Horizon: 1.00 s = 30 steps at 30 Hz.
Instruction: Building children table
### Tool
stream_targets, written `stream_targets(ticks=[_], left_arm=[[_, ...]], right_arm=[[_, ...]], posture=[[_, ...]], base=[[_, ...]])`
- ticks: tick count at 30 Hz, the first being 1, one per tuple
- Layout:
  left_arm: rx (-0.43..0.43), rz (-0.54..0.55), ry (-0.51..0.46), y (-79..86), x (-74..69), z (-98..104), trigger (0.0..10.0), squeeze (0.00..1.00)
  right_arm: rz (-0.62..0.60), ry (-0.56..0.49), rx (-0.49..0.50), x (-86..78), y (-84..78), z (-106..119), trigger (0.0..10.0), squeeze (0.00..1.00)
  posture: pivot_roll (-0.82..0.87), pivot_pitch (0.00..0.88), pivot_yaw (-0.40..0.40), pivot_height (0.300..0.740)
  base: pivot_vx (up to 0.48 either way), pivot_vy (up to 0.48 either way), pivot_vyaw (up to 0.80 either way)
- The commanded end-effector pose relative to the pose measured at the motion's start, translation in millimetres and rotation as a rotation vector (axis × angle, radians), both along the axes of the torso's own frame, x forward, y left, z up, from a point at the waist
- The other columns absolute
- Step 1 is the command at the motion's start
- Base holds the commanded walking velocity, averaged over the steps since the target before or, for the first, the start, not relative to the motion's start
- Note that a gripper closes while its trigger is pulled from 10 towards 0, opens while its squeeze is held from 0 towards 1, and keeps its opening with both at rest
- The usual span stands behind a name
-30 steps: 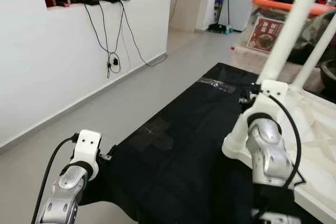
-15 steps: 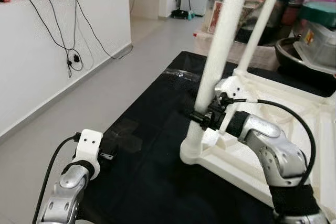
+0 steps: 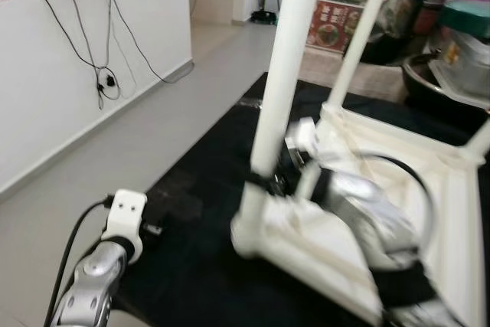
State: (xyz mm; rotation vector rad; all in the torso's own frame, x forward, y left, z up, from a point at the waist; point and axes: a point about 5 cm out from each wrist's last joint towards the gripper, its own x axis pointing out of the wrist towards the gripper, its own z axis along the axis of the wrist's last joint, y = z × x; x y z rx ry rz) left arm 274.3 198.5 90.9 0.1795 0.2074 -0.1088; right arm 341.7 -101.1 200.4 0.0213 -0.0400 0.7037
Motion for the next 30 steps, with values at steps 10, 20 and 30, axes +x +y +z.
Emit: stream_targets(ticks=[10, 20, 30], left_arm=[[0.006, -0.009, 0.021, -1.1, -1.0, -4, 10.0, 0.0], [0.003, -0.008, 0.034, 1.6, -3.9, -7, 10.0, 0.0], [0.006, 0.009, 0.005, 5.1, 2.1, 1, 10.0, 0.0]], right_arm=[[-1.019, 0.302, -0.062, -28.6, -103.3, -58, 10.0, 0.0], [0.001, 0.09, 0.206, -45.4, 0.0, 5, 10.0, 1.0], [0.618, -0.041, -0.006, -48.0, 9.1, 15, 10.0, 0.0]], posture=[[0.07, 0.0, -0.054, 0.74], [0.07, 0.0, -0.055, 0.74], [0.14, 0.0, -0.105, 0.74]], base=[[0.0, 0.0, 0.0], [0.0, 0.0, 0.0], [0.0, 0.0, 0.0]])
